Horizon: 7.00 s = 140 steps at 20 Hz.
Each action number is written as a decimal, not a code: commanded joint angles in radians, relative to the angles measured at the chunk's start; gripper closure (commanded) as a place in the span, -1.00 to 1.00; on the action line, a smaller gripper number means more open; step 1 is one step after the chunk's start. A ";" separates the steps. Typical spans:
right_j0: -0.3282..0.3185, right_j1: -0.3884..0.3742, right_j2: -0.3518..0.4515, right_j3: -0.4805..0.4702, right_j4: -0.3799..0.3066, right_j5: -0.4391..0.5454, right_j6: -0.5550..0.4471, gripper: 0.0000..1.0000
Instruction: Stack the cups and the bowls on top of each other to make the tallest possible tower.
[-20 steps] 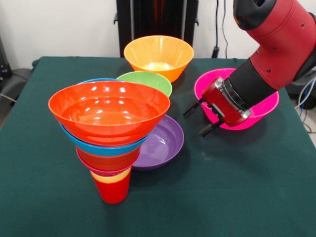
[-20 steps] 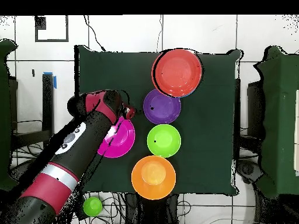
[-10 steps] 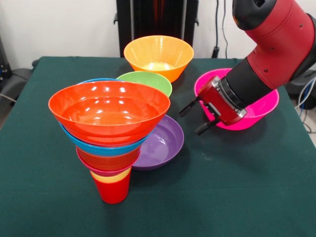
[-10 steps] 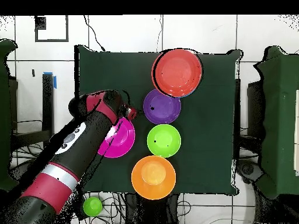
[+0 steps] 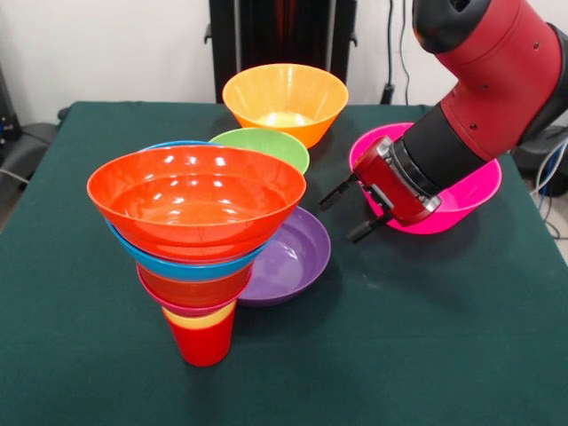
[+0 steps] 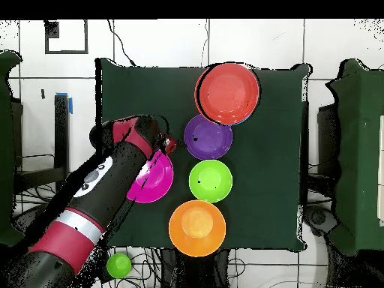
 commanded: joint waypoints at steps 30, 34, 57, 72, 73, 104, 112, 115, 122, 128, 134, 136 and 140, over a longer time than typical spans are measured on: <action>-0.062 -0.034 0.226 0.031 -0.079 -0.125 -0.013 -1.00; -0.061 -0.027 0.219 0.024 -0.090 -0.122 -0.013 -1.00; -0.059 0.017 0.210 -0.002 -0.095 -0.141 0.033 -1.00; -0.062 0.032 0.208 -0.009 -0.094 -0.159 0.045 -1.00; -0.061 0.033 0.208 -0.008 -0.094 -0.161 0.046 -1.00; -0.049 0.062 0.157 -0.019 -0.098 -0.166 0.076 1.00; -0.049 0.059 0.154 -0.025 -0.109 -0.149 0.054 1.00; -0.047 0.054 0.149 -0.030 -0.120 -0.138 0.032 1.00; -0.048 0.040 0.143 -0.040 -0.142 -0.118 0.009 1.00; -0.047 0.028 0.152 -0.041 -0.139 -0.093 0.010 1.00; -0.045 0.022 0.151 -0.041 -0.140 -0.071 0.000 1.00; -0.044 0.019 0.151 -0.039 -0.139 -0.064 0.002 1.00; -0.044 0.014 0.149 -0.041 -0.139 -0.040 -0.006 1.00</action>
